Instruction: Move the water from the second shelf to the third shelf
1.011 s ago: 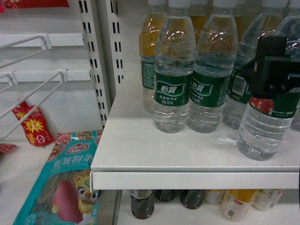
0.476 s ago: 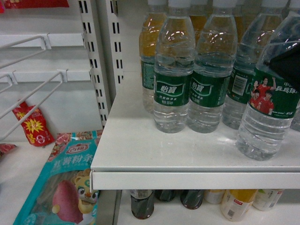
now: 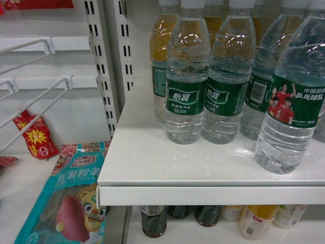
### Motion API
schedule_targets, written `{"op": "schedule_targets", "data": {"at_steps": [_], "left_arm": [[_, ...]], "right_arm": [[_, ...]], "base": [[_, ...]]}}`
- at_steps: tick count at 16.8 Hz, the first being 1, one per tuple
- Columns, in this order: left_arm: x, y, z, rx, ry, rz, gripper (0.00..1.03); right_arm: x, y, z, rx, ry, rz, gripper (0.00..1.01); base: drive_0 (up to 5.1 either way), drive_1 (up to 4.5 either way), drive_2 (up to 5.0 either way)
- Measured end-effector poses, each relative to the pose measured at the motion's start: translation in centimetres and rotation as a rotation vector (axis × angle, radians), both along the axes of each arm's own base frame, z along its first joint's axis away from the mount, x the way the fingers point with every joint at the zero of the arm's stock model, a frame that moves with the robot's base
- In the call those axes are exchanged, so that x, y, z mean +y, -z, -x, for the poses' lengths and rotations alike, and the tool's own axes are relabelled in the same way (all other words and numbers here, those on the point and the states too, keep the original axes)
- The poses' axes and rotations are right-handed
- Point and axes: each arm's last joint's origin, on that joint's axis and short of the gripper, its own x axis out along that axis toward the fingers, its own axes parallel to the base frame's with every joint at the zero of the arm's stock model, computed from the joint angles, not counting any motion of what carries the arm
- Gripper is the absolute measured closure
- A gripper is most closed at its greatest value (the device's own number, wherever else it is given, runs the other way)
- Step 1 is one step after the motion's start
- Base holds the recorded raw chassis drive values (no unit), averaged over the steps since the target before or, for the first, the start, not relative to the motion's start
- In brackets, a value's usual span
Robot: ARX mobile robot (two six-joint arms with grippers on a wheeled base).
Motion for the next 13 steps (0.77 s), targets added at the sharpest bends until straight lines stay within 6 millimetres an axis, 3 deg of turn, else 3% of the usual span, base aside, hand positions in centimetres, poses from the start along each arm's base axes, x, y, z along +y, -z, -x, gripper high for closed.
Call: {"op": "schedule_targets", "data": {"at_steps": [1, 3, 5, 11, 13], "left_arm": [[0.0, 0.0, 0.0, 0.000, 0.000, 0.000, 0.05], [0.0, 0.0, 0.0, 0.000, 0.000, 0.000, 0.05], [0.0, 0.0, 0.0, 0.000, 0.000, 0.000, 0.05], [0.0, 0.0, 0.0, 0.000, 0.000, 0.000, 0.05], [0.0, 0.0, 0.0, 0.000, 0.000, 0.000, 0.05]], "right_arm": [[-1.2, -0.4, 1.4, -0.041, 0.004, 0.004, 0.73], [-1.2, -0.4, 2.4, -0.083, -0.010, 0.011, 1.00], [-1.2, 2.1, 2.2, -0.042, -0.009, 0.014, 0.99], [-1.2, 2.4, 2.5, -0.069, -0.009, 0.014, 0.99], [-1.2, 3.6, 3.4, -0.032, -0.009, 0.014, 0.99]], "base": [[0.0, 0.00, 0.0], [0.0, 0.00, 0.0], [0.0, 0.00, 0.0], [0.0, 0.00, 0.0], [0.0, 0.00, 0.0]]}}
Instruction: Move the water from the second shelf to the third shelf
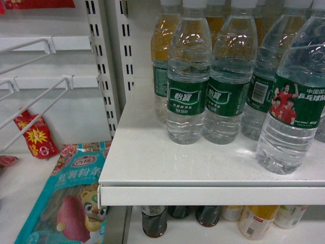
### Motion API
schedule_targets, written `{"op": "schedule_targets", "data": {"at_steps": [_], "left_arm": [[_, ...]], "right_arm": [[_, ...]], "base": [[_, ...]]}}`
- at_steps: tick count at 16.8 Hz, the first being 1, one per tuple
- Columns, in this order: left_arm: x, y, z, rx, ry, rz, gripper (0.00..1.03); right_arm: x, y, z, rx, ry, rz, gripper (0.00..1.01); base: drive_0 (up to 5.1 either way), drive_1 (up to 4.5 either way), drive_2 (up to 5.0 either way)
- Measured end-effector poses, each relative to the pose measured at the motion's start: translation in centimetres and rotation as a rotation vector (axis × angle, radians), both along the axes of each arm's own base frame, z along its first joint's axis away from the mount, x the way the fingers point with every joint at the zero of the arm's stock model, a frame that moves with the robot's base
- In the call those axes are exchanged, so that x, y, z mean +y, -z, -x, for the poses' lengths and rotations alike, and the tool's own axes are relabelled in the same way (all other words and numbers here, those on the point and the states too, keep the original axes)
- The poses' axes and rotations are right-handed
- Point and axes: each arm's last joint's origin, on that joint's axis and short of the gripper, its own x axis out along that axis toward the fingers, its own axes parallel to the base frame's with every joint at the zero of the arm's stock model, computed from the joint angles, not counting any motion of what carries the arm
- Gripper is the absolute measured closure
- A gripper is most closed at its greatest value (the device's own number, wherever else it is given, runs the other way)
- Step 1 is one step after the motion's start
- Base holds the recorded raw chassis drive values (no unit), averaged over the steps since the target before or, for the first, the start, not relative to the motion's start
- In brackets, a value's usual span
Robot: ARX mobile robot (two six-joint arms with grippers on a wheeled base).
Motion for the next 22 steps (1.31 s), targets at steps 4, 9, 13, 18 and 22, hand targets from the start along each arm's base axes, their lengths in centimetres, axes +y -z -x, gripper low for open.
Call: {"op": "schedule_targets", "data": {"at_steps": [4, 9, 13, 18, 22], "left_arm": [[0.0, 0.0, 0.0, 0.000, 0.000, 0.000, 0.05], [0.0, 0.0, 0.0, 0.000, 0.000, 0.000, 0.05], [0.0, 0.0, 0.0, 0.001, 0.001, 0.000, 0.05], [0.0, 0.0, 0.0, 0.000, 0.001, 0.000, 0.05], [0.0, 0.0, 0.0, 0.000, 0.001, 0.000, 0.05]], "right_arm": [[0.0, 0.3, 0.1, -0.023, 0.000, 0.000, 0.99], [0.0, 0.8, 0.1, -0.029, 0.000, 0.000, 0.99], [0.0, 1.5, 0.2, -0.037, 0.000, 0.001, 0.99], [0.0, 1.5, 0.2, -0.032, 0.000, 0.001, 0.77], [0.0, 1.5, 0.2, -0.032, 0.000, 0.001, 0.41]], "base": [[0.0, 0.00, 0.0], [0.0, 0.00, 0.0], [0.0, 0.00, 0.0], [0.0, 0.00, 0.0], [0.0, 0.00, 0.0]]}}
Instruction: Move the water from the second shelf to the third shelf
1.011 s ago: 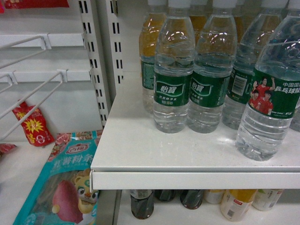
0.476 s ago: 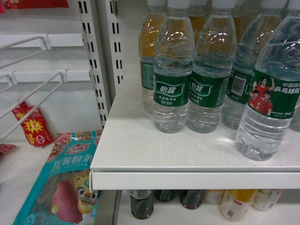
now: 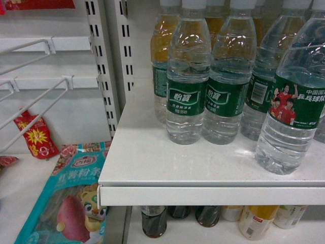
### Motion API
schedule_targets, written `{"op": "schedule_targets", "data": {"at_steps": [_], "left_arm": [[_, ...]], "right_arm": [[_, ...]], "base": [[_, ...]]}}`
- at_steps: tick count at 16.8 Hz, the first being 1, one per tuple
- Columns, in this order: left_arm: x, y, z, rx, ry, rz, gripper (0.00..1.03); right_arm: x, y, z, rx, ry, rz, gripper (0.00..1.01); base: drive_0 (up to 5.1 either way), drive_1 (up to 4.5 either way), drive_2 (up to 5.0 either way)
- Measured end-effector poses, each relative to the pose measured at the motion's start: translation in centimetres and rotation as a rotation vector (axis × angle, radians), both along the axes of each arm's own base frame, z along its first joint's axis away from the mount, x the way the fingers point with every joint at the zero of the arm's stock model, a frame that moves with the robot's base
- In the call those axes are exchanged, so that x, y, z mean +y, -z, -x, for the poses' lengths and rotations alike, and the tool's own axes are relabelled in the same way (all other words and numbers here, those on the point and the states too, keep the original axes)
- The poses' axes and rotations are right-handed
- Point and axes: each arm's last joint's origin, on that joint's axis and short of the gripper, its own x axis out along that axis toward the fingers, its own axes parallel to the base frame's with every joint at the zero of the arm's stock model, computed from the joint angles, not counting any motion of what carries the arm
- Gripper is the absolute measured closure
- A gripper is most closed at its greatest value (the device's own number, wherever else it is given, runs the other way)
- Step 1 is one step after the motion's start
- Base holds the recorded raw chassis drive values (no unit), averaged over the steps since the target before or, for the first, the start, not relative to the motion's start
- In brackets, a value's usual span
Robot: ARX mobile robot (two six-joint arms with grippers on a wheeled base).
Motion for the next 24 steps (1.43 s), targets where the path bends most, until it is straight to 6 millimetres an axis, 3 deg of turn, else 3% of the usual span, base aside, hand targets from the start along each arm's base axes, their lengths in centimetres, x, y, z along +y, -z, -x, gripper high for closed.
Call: {"op": "schedule_targets", "data": {"at_steps": [4, 24], "left_arm": [[0.00, 0.00, 0.00, 0.000, 0.000, 0.000, 0.05], [0.00, 0.00, 0.00, 0.000, 0.000, 0.000, 0.05]], "right_arm": [[0.00, 0.00, 0.00, 0.000, 0.000, 0.000, 0.02], [0.00, 0.00, 0.00, 0.000, 0.000, 0.002, 0.03]], "base": [[0.0, 0.00, 0.0], [0.0, 0.00, 0.0]]}}
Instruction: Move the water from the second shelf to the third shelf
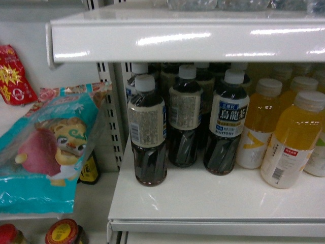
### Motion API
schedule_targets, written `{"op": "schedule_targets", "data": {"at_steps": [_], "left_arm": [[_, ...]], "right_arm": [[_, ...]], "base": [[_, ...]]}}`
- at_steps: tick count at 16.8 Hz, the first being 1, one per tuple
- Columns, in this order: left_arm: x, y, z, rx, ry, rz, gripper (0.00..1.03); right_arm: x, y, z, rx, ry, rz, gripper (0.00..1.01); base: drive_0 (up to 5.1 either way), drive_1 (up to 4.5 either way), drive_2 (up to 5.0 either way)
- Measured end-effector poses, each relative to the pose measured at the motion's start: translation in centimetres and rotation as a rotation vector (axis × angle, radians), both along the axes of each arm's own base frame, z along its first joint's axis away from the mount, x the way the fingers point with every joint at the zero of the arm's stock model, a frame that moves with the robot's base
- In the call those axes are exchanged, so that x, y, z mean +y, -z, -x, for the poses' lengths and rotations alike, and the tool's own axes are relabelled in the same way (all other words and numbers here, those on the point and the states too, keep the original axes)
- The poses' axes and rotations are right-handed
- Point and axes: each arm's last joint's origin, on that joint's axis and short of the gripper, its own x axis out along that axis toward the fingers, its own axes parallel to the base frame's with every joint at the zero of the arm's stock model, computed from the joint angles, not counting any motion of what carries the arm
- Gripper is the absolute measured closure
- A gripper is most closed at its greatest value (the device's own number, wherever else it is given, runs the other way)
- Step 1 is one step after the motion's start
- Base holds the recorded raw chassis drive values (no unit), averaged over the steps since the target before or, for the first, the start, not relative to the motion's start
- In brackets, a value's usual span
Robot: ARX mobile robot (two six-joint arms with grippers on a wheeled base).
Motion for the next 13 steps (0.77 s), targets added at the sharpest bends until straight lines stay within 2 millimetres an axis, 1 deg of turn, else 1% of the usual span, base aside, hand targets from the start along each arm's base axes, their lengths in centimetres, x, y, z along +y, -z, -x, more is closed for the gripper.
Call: {"op": "schedule_targets", "data": {"at_steps": [13], "left_arm": [[0.00, 0.02, 0.00, 0.002, 0.000, 0.000, 0.05]], "right_arm": [[0.00, 0.02, 0.00, 0.002, 0.000, 0.002, 0.03]], "base": [[0.0, 0.00, 0.0]]}}
